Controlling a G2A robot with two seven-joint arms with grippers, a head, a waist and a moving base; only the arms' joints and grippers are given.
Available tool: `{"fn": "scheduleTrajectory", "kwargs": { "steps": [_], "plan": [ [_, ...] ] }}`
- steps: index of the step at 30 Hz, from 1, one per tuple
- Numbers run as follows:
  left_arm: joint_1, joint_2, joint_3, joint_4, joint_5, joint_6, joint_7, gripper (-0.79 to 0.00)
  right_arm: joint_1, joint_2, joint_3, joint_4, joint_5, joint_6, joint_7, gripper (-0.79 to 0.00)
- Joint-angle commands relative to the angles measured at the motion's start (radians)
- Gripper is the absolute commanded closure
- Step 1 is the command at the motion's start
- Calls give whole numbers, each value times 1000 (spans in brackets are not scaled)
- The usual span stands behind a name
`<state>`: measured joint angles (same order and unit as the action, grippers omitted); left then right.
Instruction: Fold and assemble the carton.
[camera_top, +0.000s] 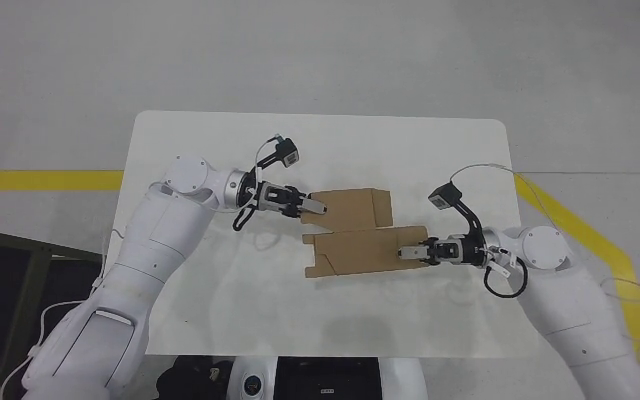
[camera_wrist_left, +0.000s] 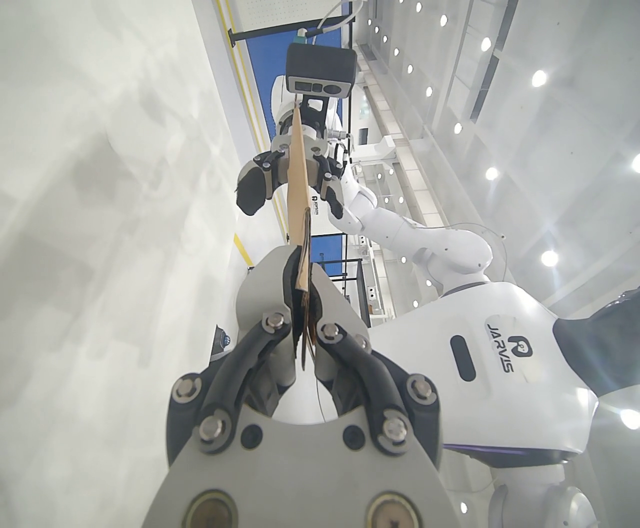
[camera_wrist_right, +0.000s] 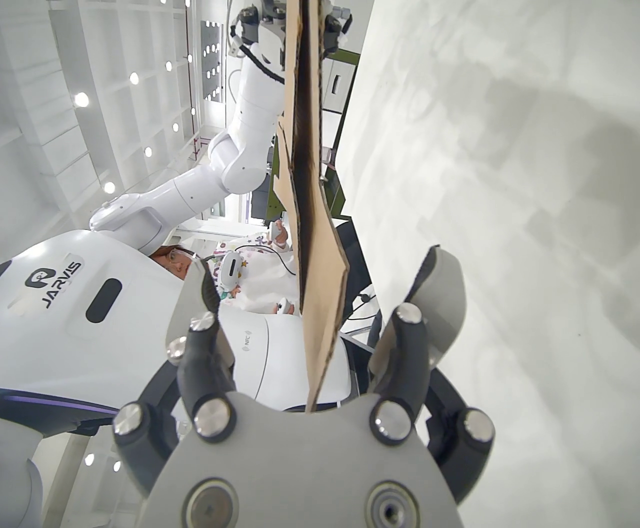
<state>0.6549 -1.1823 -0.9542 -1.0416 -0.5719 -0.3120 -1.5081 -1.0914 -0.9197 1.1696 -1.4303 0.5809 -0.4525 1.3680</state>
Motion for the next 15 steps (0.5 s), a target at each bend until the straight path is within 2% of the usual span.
{"fn": "scheduleTrajectory", "kwargs": {
  "steps": [1, 5, 9, 11, 15],
  "plan": [
    [-2, -1, 8, 0, 0, 1, -1, 0, 2, 6, -6, -1, 5, -3, -3, -523],
    [-10, -3, 24, 3, 11, 2, -2, 0, 9, 18, -21, -1, 13, -10, -10, -397],
    [-18, -3, 26, 15, 11, -11, 11, 0, 17, 30, -41, -5, 17, -9, -9, -342],
    [-20, -2, 24, 20, 9, -17, 17, 0, 20, 35, -51, -5, 20, -11, -11, -259],
    [-21, 1, 24, 22, 13, -20, 20, 0, 27, 44, -70, -5, 43, -16, -16, -145]
  ]
}}
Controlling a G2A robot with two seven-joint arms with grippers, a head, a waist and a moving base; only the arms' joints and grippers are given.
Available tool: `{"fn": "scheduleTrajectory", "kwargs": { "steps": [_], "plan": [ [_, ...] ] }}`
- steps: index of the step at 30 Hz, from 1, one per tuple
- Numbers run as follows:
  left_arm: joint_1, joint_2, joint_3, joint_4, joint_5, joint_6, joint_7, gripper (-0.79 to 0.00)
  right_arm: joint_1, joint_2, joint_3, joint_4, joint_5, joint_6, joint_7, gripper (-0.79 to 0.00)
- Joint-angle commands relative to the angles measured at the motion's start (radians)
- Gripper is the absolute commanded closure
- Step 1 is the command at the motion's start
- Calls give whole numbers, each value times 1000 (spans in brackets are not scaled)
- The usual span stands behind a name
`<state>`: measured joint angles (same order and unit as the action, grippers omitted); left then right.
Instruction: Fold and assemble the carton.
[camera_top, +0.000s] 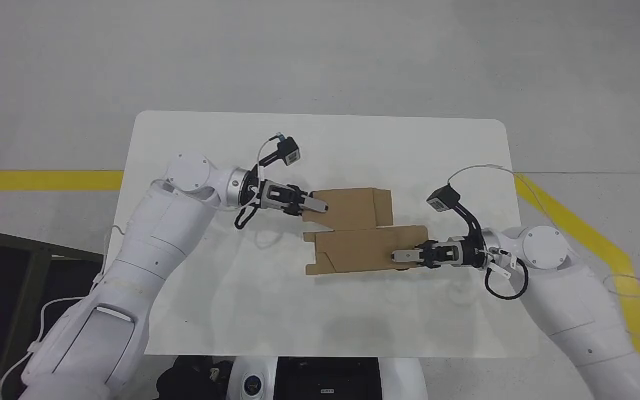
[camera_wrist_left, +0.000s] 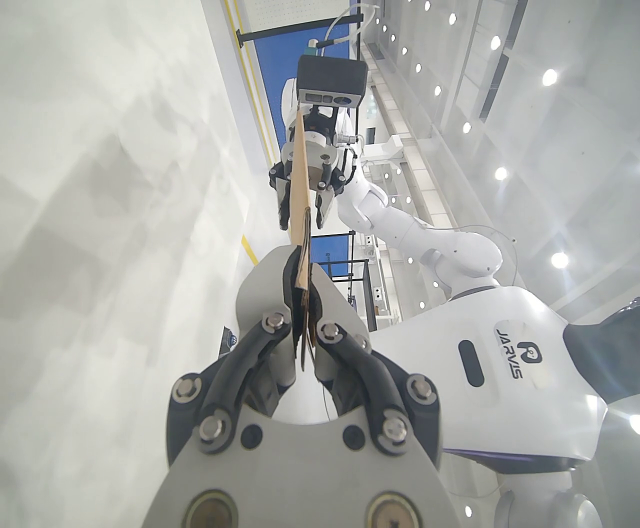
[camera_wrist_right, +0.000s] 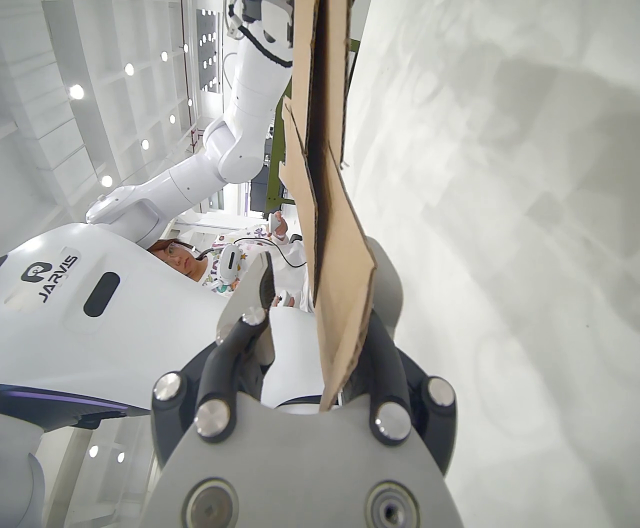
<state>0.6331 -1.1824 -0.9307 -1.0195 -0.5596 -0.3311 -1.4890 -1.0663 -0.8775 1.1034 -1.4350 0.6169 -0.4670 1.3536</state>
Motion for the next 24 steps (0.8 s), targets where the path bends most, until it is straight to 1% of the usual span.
{"fn": "scheduleTrajectory", "kwargs": {
  "steps": [1, 3, 8, 11, 12, 20, 21, 22, 23, 24],
  "plan": [
    [1, 1, 1, 0, 2, -1, 1, 0, 4, 4, -8, 1, 10, -3, -3, -126],
    [1, 3, 4, -1, 7, 0, 0, 0, 7, 8, -18, 1, 14, -5, -5, -92],
    [1, 5, 8, -3, 3, 0, 0, 0, 17, 17, -41, 9, 22, -14, -14, -83],
    [0, 6, 11, -5, -1, -2, 2, 0, 22, 22, -53, 12, 29, -18, -18, -37],
    [-1, 6, 12, -5, -2, -3, 3, 0, 24, 23, -57, 13, 31, -19, -19, 0],
    [-4, 8, 19, -9, -10, -8, 8, 0, 36, 34, -86, 16, 47, -30, -30, 0],
    [-5, 9, 20, -12, -1, -13, 13, -31, 38, 36, -89, 17, 49, -30, -30, 0],
    [-5, 10, 20, -13, 2, -16, 15, -219, 39, 37, -93, 17, 52, -31, -31, 0],
    [-5, 11, 18, -14, -1, -18, 18, -369, 41, 38, -95, 18, 54, -33, -33, 0],
    [-4, 12, 17, -15, -1, -20, 20, -785, 42, 39, -98, 19, 55, -34, -35, 0]
  ]
}}
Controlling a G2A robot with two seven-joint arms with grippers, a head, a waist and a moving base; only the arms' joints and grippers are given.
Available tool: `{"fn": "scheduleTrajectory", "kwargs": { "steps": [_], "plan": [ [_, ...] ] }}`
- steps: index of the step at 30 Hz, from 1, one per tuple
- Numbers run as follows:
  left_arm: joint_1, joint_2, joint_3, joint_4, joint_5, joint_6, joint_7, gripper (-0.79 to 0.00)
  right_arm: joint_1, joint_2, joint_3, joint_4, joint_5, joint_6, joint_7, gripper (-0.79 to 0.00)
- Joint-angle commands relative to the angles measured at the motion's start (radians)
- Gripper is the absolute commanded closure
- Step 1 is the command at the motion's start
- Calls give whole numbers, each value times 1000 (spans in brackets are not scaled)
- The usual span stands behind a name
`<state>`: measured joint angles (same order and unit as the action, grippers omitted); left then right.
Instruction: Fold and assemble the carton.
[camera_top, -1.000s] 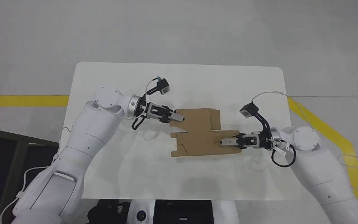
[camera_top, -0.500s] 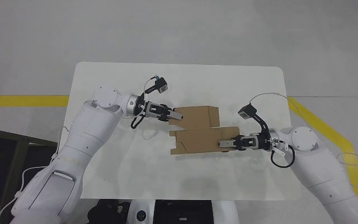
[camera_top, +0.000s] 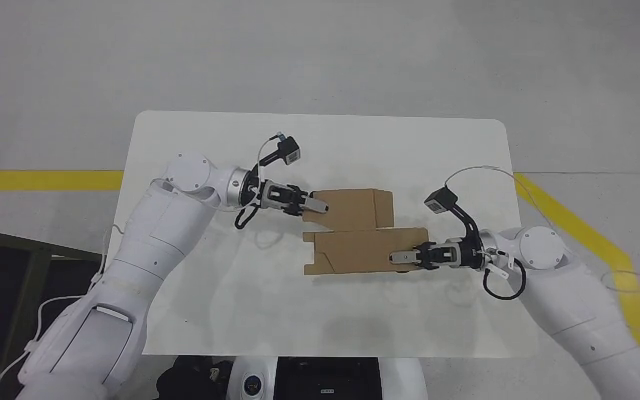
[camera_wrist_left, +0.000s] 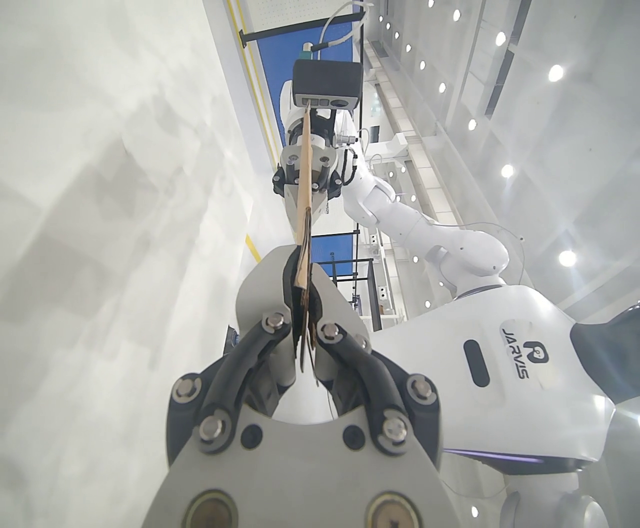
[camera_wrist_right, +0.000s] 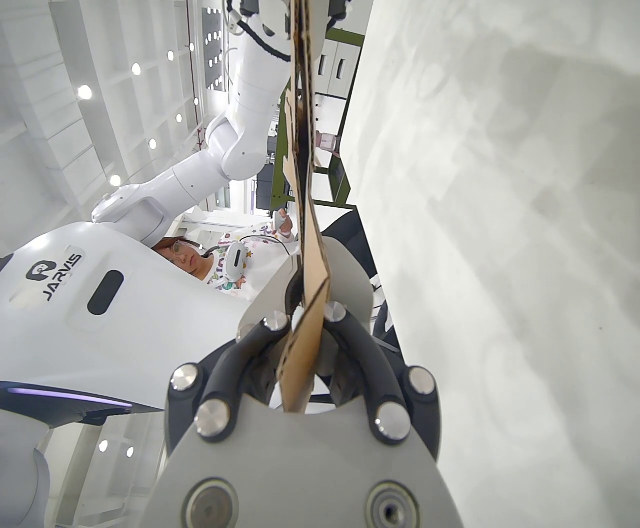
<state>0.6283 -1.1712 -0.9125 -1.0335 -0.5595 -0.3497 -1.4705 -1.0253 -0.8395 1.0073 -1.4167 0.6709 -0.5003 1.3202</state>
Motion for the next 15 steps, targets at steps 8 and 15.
{"fn": "scheduleTrajectory", "kwargs": {
  "steps": [8, 15],
  "plan": [
    [15, 6, -20, 26, -44, -12, 12, -785, 9, 7, -28, 8, 4, -17, -17, 0],
    [26, 4, -35, 15, -110, -11, 11, -785, 15, 14, -41, 39, -6, -35, -35, 0]
  ]
}}
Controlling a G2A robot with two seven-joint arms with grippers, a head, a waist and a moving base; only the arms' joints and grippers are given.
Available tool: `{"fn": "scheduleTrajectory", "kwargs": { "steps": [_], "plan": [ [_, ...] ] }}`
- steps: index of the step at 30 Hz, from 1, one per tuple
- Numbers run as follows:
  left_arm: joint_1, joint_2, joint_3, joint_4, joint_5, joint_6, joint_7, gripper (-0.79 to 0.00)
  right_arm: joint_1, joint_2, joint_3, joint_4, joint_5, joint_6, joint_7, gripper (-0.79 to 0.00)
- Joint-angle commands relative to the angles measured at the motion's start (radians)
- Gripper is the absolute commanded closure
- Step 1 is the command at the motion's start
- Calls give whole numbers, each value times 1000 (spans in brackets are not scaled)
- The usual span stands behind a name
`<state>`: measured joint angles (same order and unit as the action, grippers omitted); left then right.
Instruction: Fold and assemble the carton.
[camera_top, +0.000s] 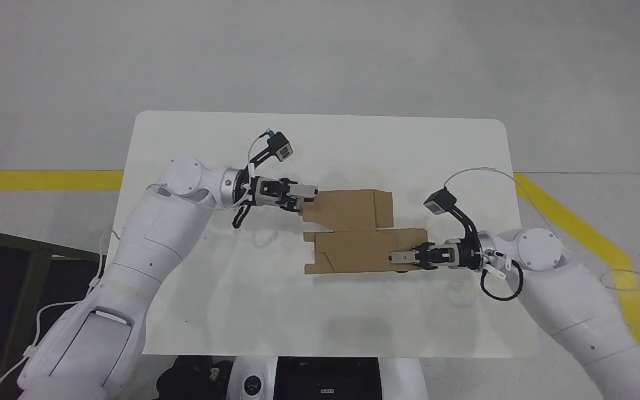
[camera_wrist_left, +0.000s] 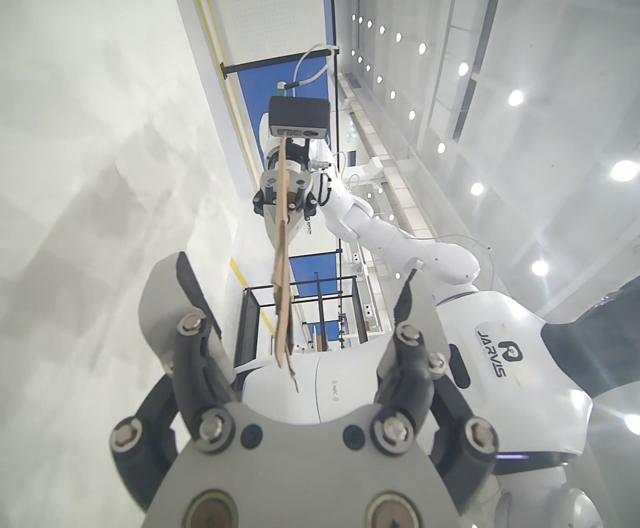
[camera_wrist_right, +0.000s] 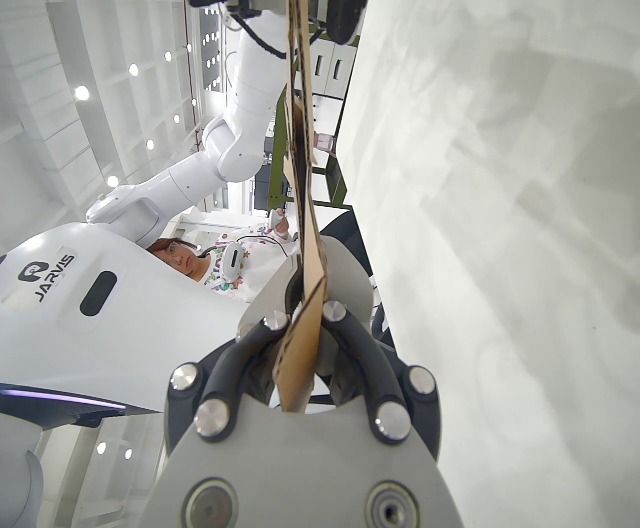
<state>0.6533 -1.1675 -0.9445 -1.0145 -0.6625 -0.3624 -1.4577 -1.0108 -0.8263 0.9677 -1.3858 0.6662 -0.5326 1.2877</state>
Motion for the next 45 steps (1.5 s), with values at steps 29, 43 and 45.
{"fn": "scheduleTrajectory", "kwargs": {
  "steps": [29, 43, 45],
  "plan": [
    [-4, -14, -1, -41, -28, 20, -13, -785, 32, -6, -67, 58, 3, -41, -41, 0],
    [-24, -29, 22, -4, -10, 23, -23, -505, 32, -5, -70, 44, 14, -41, -41, 0],
    [-25, -30, 26, 3, -3, 26, -26, -332, 33, -5, -69, 48, 15, -43, -43, 0]
  ]
}}
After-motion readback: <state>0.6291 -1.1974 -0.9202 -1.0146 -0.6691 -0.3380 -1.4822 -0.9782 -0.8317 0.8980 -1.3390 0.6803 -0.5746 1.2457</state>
